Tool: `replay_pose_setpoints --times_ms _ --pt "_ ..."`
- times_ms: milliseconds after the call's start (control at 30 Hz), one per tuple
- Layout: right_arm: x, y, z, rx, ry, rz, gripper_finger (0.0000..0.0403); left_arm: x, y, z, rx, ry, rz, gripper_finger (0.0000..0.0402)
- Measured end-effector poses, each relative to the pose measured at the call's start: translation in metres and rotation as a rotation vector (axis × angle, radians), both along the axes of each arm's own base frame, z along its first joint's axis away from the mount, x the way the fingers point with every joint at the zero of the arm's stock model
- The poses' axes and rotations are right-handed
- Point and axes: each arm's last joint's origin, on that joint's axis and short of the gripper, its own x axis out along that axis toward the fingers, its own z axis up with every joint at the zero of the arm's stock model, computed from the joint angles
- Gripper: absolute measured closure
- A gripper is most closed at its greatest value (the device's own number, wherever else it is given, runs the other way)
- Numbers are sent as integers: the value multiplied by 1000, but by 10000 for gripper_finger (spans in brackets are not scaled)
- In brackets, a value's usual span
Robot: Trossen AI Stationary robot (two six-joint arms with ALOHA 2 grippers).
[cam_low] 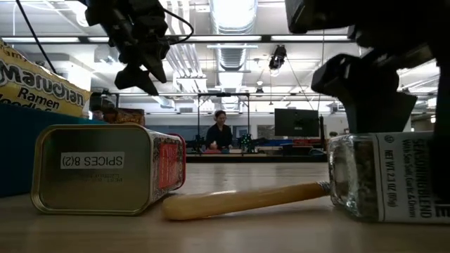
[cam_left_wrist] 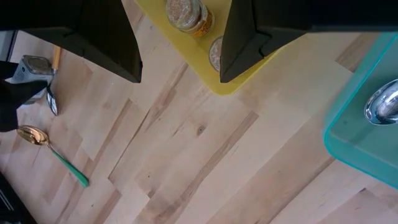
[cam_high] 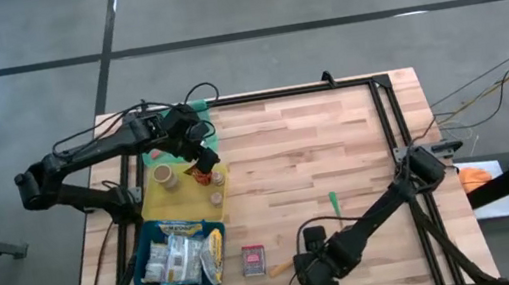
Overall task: Pick & Place Food Item
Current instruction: Put the white seasoning bottle into the yellow bin
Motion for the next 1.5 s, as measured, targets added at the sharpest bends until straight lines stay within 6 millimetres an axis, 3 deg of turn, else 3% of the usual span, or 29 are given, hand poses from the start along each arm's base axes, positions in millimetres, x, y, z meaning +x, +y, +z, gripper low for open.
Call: replay_pose_setpoints --times_ms 300,367,500,733,967,1200,1367,1500 --pt "2 -8 -11 36 9 -18 141 0 0 0 1 0 -1 179" --pt "2 -8 -11 37 8 -20 151 0 0 0 1 1 -2 179" --pt "2 -8 -11 39 8 -18 207 0 0 0 1 1 -3 179" --pt "3 -4 -4 68 1 -17 210 -1 0 -1 -3 12 -3 179" --pt "0 -7 35 108 -111 -121 210 -2 -1 -1 -4 21 -10 179" --pt "-15 -28 107 63 -433 -362 210 -3 -2 5 -15 -28 23 179" --pt "-28 -50 147 -44 -705 -580 210 0 -5 20 12 -220 66 179" --pt "-31 -68 157 -98 -834 -750 210 3 -13 24 43 -433 75 179"
